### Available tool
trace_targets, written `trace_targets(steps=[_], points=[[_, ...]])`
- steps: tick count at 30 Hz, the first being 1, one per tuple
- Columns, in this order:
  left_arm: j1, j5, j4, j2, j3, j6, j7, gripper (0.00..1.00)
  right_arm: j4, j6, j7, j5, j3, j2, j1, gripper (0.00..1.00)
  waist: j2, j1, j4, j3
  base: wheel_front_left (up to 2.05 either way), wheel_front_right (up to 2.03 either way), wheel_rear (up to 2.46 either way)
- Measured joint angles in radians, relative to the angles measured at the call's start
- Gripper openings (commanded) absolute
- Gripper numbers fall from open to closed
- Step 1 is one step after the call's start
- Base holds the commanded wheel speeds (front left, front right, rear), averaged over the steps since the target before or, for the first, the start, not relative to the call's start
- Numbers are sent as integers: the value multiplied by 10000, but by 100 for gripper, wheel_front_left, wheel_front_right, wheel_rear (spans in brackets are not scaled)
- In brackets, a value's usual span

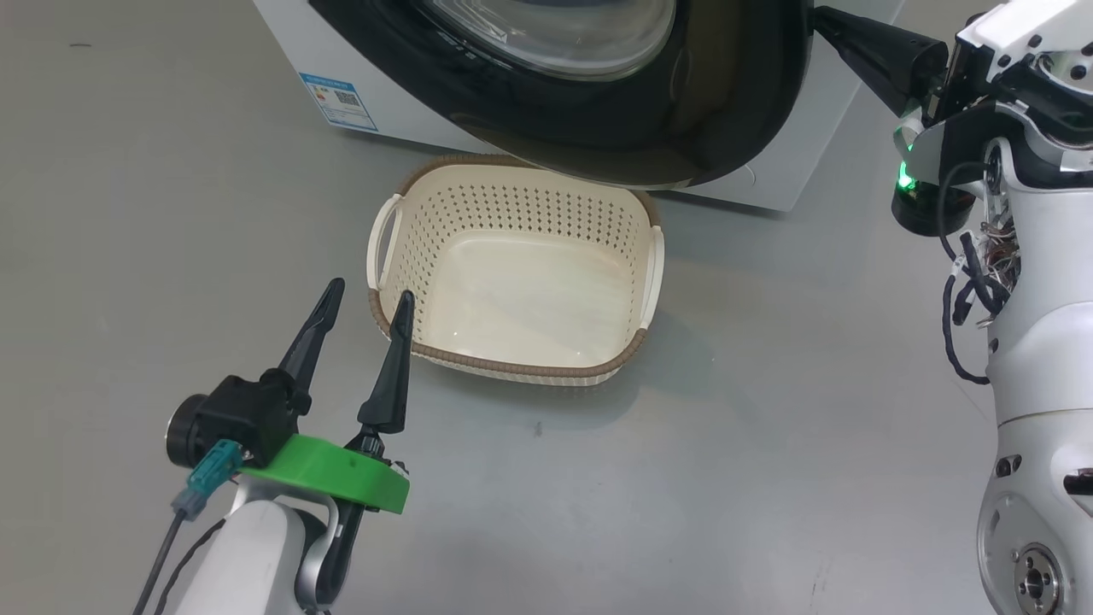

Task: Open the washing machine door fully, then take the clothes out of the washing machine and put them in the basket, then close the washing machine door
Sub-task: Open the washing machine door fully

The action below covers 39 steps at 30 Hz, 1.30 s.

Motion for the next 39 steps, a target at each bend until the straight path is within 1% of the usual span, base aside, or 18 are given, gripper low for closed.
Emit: trace_targets(steps=[3,5,7,10,11,16,17,22,23,26,31,39], points=[[94,2,27,0,79,0,0,100,-257,399,-305,-288,117,-38,226,0,0,0,-52,-153,0,0,0],[156,4,58,0,123,0,0,100,-485,811,-545,-725,374,-219,447,0,0,0,-98,-265,0,0,0],[227,33,75,0,199,0,0,100,-744,1248,-819,-1221,663,-458,708,0,0,0,-153,-391,0,0,0],[426,33,107,2,378,0,0,100,-1214,2075,-1317,-2240,1279,-871,1154,0,0,0,-253,-591,0,0,0],[499,35,119,4,426,0,0,100,-1421,2282,-1513,-2688,1574,-1032,1335,0,0,0,-292,-660,0,0,0],[777,88,165,8,596,0,0,100,-2397,2286,-2677,-4368,2560,-1513,2246,0,0,0,-520,-1001,0,0,0],[777,88,165,8,596,0,0,100,-2397,2286,-2677,-4368,2560,-1513,2246,0,0,0,-520,-1001,0,0,0],[1056,109,167,23,800,0,0,100,-3490,2224,-3958,-5720,3532,-1887,3084,0,0,-1,-798,-1329,0,0,0],[1110,113,167,29,805,0,0,100,-3808,2176,-4207,-5923,3781,-1973,3272,0,0,0,-858,-1393,0,0,0],[1198,196,161,31,811,0,0,100,-4474,2178,-4959,-6399,4307,-2180,3769,0,1,0,-1019,-1581,0,0,0],[1321,249,115,33,976,0,0,100,-4775,2176,-6065,-6832,4487,-2288,4831,0,1,0,-1250,-1883,0,0,0],[1693,267,29,38,1218,0,0,100,-4777,2176,-7421,-7244,4301,-2303,6613,0,1,-1,-1551,-2322,0,0,0]])
